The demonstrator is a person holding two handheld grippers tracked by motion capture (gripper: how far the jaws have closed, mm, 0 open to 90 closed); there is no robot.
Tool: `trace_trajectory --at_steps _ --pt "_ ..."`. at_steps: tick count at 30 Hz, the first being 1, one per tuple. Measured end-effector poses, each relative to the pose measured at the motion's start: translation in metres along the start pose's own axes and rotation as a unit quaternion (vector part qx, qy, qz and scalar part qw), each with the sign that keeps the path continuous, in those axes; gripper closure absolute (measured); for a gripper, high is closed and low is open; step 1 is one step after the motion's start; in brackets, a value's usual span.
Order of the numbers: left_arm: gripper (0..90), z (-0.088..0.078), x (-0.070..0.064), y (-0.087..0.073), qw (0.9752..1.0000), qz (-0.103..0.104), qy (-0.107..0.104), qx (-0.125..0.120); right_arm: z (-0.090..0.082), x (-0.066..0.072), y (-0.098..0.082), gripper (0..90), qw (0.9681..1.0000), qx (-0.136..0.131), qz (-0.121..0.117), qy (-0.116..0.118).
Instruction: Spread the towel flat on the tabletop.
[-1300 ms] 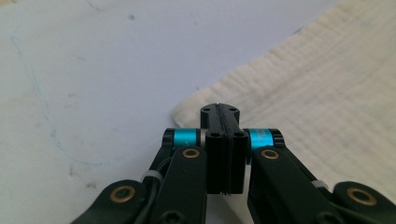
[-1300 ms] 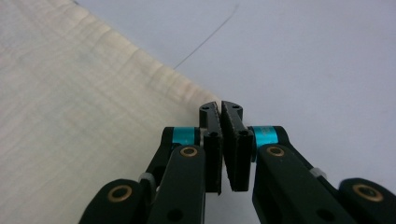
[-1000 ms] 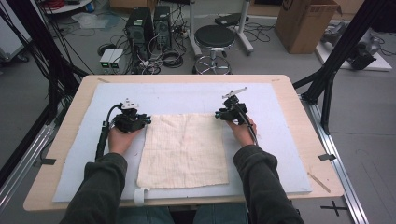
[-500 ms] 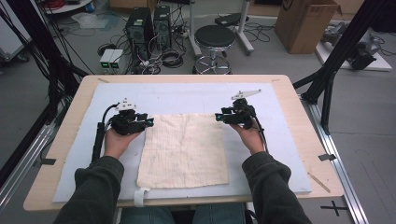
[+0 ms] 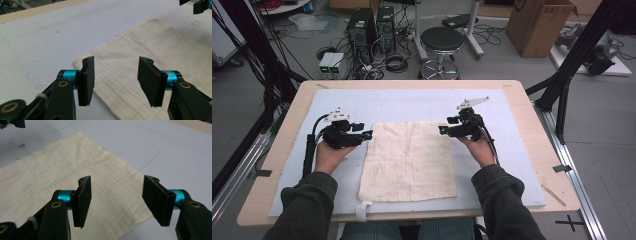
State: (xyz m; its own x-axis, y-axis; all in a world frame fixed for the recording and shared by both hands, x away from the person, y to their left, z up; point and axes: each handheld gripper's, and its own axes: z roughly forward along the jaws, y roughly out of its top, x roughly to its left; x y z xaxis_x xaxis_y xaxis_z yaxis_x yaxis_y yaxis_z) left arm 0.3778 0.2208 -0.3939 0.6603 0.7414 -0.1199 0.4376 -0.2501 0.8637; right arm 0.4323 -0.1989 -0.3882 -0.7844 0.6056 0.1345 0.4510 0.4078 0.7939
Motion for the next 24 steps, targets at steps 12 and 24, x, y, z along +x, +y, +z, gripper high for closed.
trace_trajectory --at_steps 12,24 --pt "43.8 -0.0052 -0.0044 0.0008 1.0 0.009 -0.002 0.002 -0.0067 0.0034 0.0002 37.9 1.0 -0.006 -0.005 0.001" --pt "43.0 -0.0028 -0.0057 0.0006 0.9999 0.01 -0.005 0.003 -0.0039 0.0064 0.0011 37.9 0.9999 -0.002 -0.013 0.003"
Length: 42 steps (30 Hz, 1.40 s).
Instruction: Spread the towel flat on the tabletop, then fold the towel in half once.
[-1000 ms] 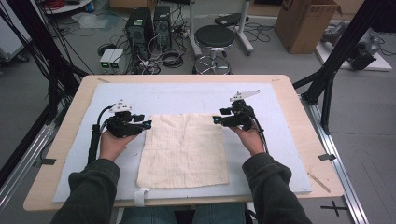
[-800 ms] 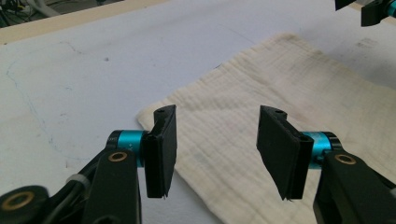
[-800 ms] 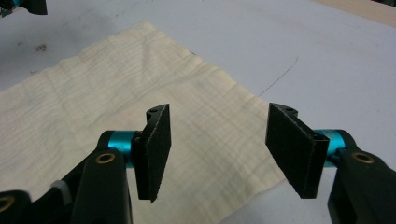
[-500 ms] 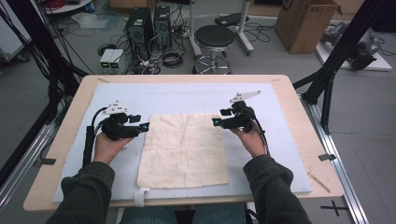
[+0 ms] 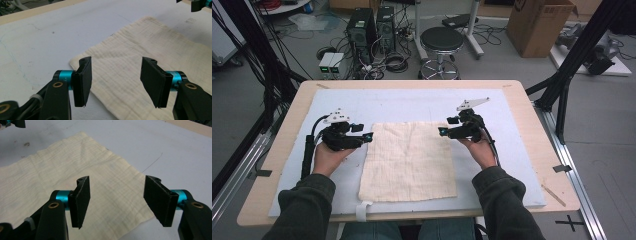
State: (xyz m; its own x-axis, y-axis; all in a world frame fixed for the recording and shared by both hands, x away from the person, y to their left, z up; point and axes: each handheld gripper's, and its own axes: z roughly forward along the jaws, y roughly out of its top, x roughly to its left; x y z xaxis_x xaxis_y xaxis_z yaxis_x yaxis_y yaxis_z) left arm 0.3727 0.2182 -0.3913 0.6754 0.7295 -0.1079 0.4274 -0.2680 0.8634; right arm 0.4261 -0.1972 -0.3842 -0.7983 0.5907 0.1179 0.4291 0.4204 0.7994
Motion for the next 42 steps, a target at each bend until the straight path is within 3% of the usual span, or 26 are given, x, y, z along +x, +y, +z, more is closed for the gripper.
trace_trajectory --at_steps 11,21,26,29,32,35,39,42 --pt "41.5 0.007 0.0 -0.001 0.9999 0.004 -0.002 0.01 0.008 0.002 0.001 38.3 0.9999 0.011 -0.006 0.002" --pt "45.0 0.02 0.009 0.003 0.9997 -0.021 0.0 0.012 0.002 -0.012 0.002 41.0 0.9998 0.005 -0.004 -0.017" --pt "49.7 0.029 0.018 0.009 0.999 -0.032 0.03 0.006 -0.003 -0.026 0.014 42.9 0.9996 -0.006 0.003 -0.028" --pt "52.4 0.039 0.025 0.005 0.9975 -0.054 0.045 0.007 0.004 -0.035 0.014 44.4 0.9991 -0.002 0.019 -0.037" --pt "55.5 0.05 0.033 -0.001 0.9946 -0.072 0.071 0.023 0.018 -0.043 0.008 45.7 0.9986 0.014 0.035 -0.038" --pt "58.2 0.058 0.042 -0.006 0.9911 -0.102 0.08 0.03 0.028 -0.048 0.002 48.7 0.9976 0.023 0.054 -0.036" --pt "57.3 0.07 0.039 -0.003 0.9913 -0.086 0.091 0.039 0.038 -0.055 -0.003 52.0 0.9957 0.035 0.074 -0.044" --pt "51.5 0.078 0.037 -0.005 0.9894 -0.09 0.105 0.046 0.043 -0.058 -0.007 53.6 0.9944 0.047 0.08 -0.05"
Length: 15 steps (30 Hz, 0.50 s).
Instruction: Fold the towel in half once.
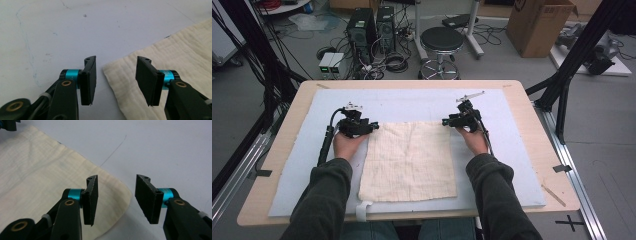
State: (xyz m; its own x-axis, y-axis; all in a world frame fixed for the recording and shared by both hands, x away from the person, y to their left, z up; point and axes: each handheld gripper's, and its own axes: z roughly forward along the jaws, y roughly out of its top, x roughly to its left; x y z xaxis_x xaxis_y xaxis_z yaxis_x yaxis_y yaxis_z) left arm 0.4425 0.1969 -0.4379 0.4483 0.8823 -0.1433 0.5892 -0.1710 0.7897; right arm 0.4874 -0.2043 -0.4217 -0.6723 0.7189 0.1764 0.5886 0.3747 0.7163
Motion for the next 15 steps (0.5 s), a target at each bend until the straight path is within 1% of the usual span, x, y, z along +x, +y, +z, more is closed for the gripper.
trace_trajectory --at_steps 2,4,5,6,7,8,9,11,12,13,14,15 --pt "52.1 0.006 0.0 -0.003 0.9998 0.002 0.009 0.017 0.004 0.001 -0.001 54.9 0.9998 0.016 0.001 -0.012" --pt "54.3 0.007 0.0 -0.004 0.9998 0.002 0.01 0.015 0.008 0.001 -0.003 56.9 0.9996 0.025 0.0 -0.01" --pt "55.8 0.007 0.0 -0.003 0.9999 0.003 0.007 0.014 0.01 0.001 -0.003 58.4 0.9994 0.031 -0.003 -0.015" --pt "62.0 0.007 0.0 -0.004 0.9999 0.005 0.003 0.013 0.012 0.001 -0.003 61.1 0.9992 0.035 -0.005 -0.016" --pt "65.4 0.007 -0.001 -0.004 0.9998 0.009 0.008 0.015 0.014 0.001 -0.004 63.0 0.9991 0.039 -0.004 -0.016" --pt "67.6 0.007 -0.001 -0.004 0.9998 0.012 0.008 0.016 0.015 0.002 -0.005 66.4 0.9989 0.041 -0.005 -0.021" --pt "72.7 0.007 -0.001 -0.004 0.9998 0.011 0.0 0.016 0.015 0.002 -0.004 69.0 0.9988 0.041 -0.007 -0.028" --pt "80.2 0.007 -0.002 -0.004 0.9997 0.016 0.001 0.016 0.015 0.002 -0.004 73.9 0.9985 0.042 -0.005 -0.035" --pt "85.5 0.007 -0.002 -0.004 0.9997 0.018 -0.002 0.016 0.015 0.001 -0.005 76.5 0.9987 0.041 -0.001 -0.032" --pt "86.5 0.007 -0.002 -0.004 0.9995 0.025 -0.001 0.018 0.015 -0.001 -0.005 81.6 0.999 0.039 0.007 -0.021" --pt "87.1 0.006 -0.003 -0.004 0.9992 0.035 0.001 0.02 0.014 -0.002 -0.006 83.6 0.9991 0.04 0.014 -0.006" --pt "87.5 0.005 -0.004 -0.004 0.9987 0.045 0.007 0.021 0.014 -0.002 -0.006 84.2 0.9991 0.04 0.012 -0.003"
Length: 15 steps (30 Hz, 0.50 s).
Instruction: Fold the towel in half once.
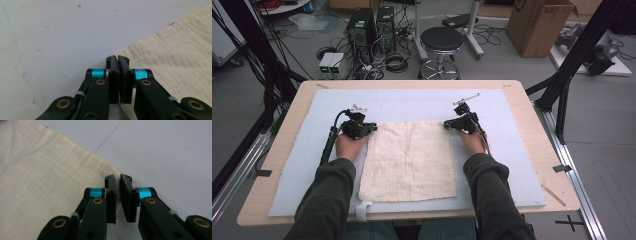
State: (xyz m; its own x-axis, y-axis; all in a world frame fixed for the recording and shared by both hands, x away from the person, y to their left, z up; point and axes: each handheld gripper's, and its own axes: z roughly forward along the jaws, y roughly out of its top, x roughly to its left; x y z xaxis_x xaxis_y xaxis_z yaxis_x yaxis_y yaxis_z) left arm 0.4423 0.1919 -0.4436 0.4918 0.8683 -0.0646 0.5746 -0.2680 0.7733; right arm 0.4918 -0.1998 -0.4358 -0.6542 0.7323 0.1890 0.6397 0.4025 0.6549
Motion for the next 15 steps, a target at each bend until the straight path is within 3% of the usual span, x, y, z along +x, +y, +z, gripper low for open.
trace_trajectory --at_steps 6,11,15 --pt "87.7 -0.011 0.003 0.004 0.9995 -0.007 -0.005 -0.029 -0.006 0.002 0.002 85.4 0.9999 -0.011 -0.005 0.011" --pt "87.7 -0.022 0.006 0.008 0.9987 -0.01 -0.011 -0.049 -0.016 0.005 0.007 85.9 0.999 -0.035 -0.025 0.014" --pt "87.7 -0.032 0.005 0.012 0.9974 -0.011 -0.019 -0.069 -0.029 0.006 0.009 86.0 0.9976 -0.061 -0.025 0.021"
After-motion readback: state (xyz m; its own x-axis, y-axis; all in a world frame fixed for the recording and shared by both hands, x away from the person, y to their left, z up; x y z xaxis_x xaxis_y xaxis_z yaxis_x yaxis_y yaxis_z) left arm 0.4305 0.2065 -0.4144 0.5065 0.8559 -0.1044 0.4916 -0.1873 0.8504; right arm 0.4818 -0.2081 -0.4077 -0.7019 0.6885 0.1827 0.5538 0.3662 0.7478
